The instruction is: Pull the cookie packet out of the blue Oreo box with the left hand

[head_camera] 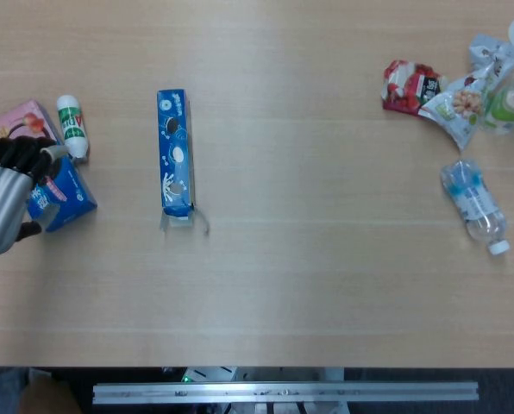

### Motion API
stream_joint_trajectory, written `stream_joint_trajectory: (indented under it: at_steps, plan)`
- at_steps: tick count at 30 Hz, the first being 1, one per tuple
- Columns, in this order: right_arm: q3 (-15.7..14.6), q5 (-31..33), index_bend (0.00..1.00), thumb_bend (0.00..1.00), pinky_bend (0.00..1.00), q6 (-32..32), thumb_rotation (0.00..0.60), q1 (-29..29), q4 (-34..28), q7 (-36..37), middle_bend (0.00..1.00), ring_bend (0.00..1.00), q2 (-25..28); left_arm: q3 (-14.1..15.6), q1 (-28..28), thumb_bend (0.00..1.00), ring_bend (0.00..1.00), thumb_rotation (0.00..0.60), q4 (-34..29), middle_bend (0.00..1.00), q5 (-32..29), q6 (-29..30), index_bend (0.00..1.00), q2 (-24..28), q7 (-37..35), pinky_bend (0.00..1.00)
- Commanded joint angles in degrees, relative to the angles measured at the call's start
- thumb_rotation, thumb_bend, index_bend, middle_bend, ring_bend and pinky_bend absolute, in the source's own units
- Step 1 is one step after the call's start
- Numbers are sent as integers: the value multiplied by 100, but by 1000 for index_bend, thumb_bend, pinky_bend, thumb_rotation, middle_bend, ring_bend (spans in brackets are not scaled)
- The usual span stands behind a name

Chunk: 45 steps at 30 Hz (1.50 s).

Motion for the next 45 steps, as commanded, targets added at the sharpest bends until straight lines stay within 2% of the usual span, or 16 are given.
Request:
stream_joint_trajectory:
  at_steps: [1,9,17,23,33,45]
  plan:
    - [-6,-7,414,355,430,4,600,4,-34,-27,427,398,9,88,-381,262,202,600,285,225,337,-347,220,-188,-242,225]
    - [-44,-80,414,355,430,73,600,-16,-81,-46,427,398,7,283,-1117,262,173,600,938,152,858,-1022,131,-554,-530,200]
    - [-90,-141,414,355,430,139,600,-49,-65,-10,427,398,-27,593,-1670,261,106,600,1719,78,1533,-1180,74,-1046,-706,181]
    - [-102,-167,414,355,430,237,600,-96,-38,85,427,398,-11,727,-1991,262,70,600,2456,43,1796,-1126,40,-1459,-872,163]
    - [-118,-142,414,355,430,361,600,-188,3,177,427,398,24,965,-2448,262,64,600,3704,35,1970,-1198,38,-2078,-1058,154]
    - [-121,-75,414,355,430,419,600,-265,21,204,427,398,46,1175,-2804,262,63,600,4332,33,1919,-1328,38,-2410,-1218,154]
